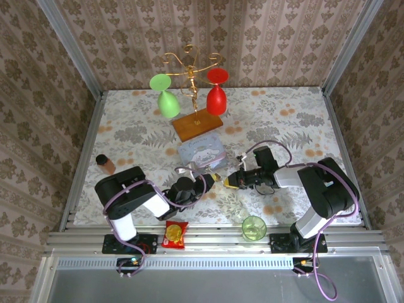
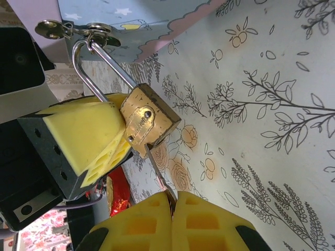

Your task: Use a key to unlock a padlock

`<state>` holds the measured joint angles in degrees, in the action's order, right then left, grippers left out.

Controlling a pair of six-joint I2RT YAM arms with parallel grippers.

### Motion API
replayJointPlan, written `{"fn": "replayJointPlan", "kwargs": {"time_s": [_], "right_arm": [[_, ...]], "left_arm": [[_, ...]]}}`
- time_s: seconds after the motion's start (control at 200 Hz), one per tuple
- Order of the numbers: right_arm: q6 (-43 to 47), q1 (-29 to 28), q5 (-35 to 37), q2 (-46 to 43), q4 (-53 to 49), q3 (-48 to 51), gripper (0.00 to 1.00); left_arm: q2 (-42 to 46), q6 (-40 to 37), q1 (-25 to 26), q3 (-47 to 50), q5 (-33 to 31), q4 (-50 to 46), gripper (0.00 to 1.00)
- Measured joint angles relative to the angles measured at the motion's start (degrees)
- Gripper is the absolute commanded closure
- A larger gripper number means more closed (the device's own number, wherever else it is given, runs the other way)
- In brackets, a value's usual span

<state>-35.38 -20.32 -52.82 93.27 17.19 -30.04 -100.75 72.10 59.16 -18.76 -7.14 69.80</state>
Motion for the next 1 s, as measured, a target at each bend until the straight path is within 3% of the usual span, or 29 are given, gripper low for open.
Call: {"fn": "replayJointPlan", "kwargs": {"time_s": [0.735,1.0], "right_arm": [[-2.4,0.5,-1.5,1.8,4.5,2.2,1.0],[-7.0,1.7,-2.9,4.0,12.6,3.2,1.0]], "left_arm": [[0.0,1.0,0.0,-0.7,-0.1,-0.3,1.0],[0.0,1.9,0.0,-0.9,-0.2,-0.3,1.0]]}}
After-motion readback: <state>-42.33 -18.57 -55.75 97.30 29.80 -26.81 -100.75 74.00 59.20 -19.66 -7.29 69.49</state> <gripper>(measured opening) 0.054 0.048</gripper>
